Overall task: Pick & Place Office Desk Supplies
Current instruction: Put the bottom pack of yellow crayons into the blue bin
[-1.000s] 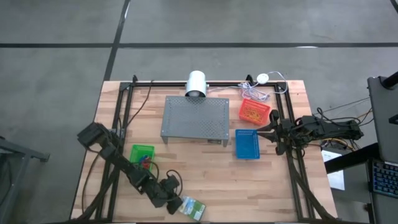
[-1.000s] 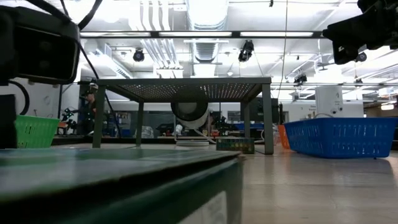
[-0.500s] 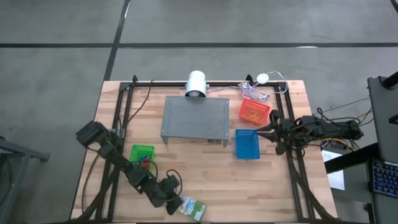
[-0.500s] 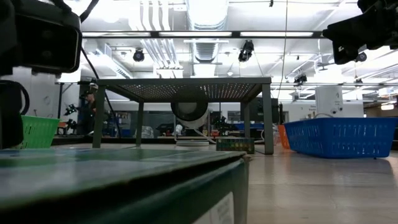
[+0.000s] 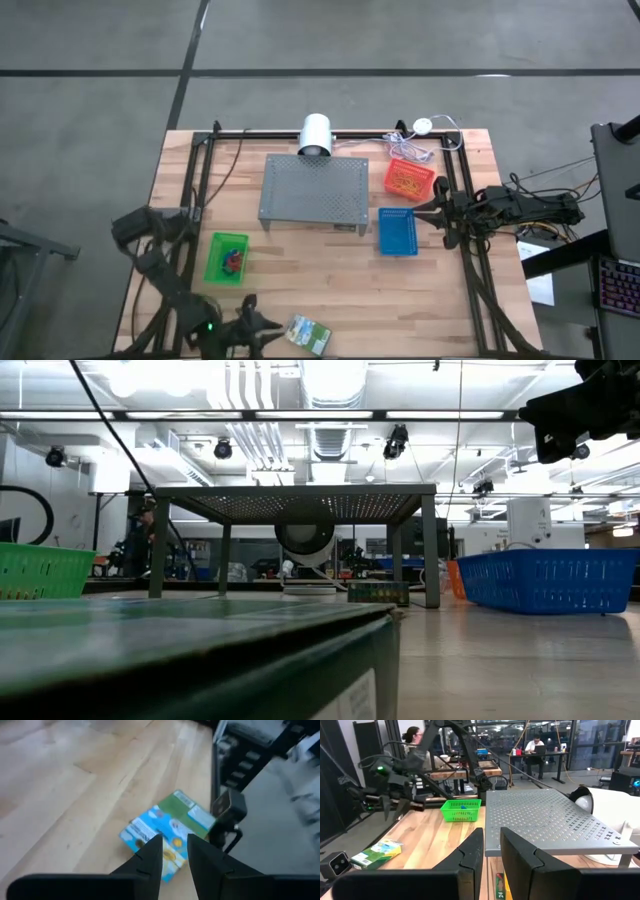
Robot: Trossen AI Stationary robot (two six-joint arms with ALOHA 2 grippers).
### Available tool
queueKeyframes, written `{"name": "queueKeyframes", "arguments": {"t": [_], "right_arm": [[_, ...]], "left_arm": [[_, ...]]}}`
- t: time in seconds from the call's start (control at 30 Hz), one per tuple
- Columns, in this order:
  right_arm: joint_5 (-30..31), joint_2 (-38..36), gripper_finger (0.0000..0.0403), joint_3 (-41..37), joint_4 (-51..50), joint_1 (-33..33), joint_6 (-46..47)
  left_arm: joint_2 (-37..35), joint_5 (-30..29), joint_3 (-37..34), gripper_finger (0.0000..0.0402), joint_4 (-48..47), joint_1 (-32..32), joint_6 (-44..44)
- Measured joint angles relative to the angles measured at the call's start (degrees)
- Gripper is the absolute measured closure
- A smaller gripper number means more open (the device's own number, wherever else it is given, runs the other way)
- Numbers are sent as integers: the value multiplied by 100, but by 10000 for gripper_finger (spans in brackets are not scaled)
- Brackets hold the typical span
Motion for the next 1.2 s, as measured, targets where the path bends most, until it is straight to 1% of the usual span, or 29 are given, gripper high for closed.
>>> {"name": "queueKeyframes", "arguments": {"t": [0.1,0.17,0.23,0.3,0.37,0.43,0.5,0.6,0.67,0.73,0.83,0.9,1.2], "right_arm": [[0,-3,339,1,0,2,0],[0,-3,339,1,-4,0,0],[0,-3,339,0,-2,2,0],[1,-3,339,1,-2,2,0],[0,-3,339,0,-2,1,0],[0,-2,339,0,-1,2,0],[0,-1,339,-1,-2,2,0],[0,-1,339,1,-2,0,0],[0,-1,339,1,-2,0,0],[0,-1,339,0,-2,0,0],[0,-1,339,1,-2,2,0],[0,-1,339,1,-1,1,0],[0,-1,339,0,0,0,0]], "left_arm": [[407,-94,987,307,-1783,-3,-539],[715,-112,1675,307,-3046,49,-1104],[1030,-111,2290,307,-4107,62,-1642],[1353,-86,2772,307,-4862,54,-2024],[1649,85,3075,307,-5271,45,-2181],[1885,299,3274,307,-5322,52,-2069],[2037,418,3458,307,-5323,37,-1762],[2108,426,3641,307,-5322,-55,-1277],[2109,374,3706,307,-5325,-140,-1163],[2102,367,3709,307,-5329,-202,-1183],[2104,331,3698,306,-5315,-245,-1579],[2124,322,3699,306,-5233,-245,-1677],[2157,331,3491,303,-5041,-228,-601]]}}
